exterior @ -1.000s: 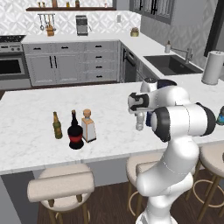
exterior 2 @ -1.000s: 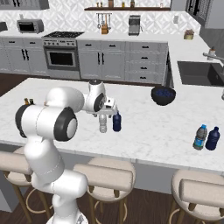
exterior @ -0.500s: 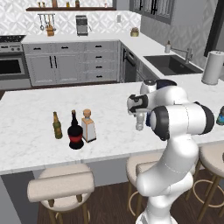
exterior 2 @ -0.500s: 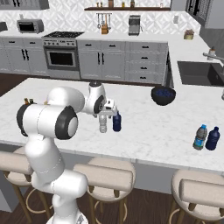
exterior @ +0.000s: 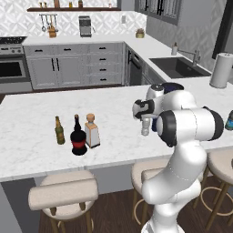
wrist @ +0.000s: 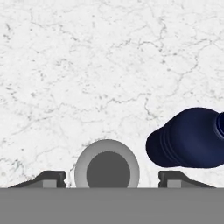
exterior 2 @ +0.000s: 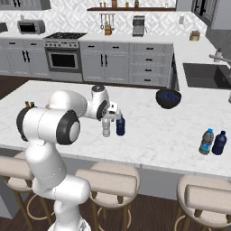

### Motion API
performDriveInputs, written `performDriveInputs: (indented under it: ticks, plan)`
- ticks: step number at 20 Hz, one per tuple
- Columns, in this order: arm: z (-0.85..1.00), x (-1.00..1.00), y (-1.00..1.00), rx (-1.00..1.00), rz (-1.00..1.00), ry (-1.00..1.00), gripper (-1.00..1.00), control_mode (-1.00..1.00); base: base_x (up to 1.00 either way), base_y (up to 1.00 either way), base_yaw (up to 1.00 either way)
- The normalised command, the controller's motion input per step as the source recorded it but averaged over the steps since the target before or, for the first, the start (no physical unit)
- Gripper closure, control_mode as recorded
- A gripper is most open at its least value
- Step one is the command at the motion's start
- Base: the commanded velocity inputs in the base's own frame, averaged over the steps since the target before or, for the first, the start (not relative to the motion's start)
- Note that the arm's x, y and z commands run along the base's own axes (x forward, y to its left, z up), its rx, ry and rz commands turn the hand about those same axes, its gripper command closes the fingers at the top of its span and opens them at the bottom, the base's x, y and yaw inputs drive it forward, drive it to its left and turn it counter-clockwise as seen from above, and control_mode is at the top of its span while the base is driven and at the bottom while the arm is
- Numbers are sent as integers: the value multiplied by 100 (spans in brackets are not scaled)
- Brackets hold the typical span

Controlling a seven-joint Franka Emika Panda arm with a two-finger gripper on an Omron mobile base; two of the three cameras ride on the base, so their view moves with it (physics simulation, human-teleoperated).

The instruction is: Move the plastic bottles in the middle to the plastics group, and the glass bottles in the middle to the glass group.

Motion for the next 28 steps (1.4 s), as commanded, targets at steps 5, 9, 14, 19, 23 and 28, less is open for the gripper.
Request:
performDriveInputs:
  ticks: [5,9,14,19,23,28]
  plan:
    - [0,0,0,0,0,0,100,-100,0,0,0]
    - [2,-7,0,0,0,0,100,-100,0,0,0]
    - [32,-81,-1,0,1,0,100,-100,0,0,0]
    - [41,-91,-18,0,2,0,100,-100,0,0,0]
    - [17,-37,-69,0,0,-4,100,-100,0,0,0]
    - [7,2,-91,-1,-5,-1,100,-100,0,0,0]
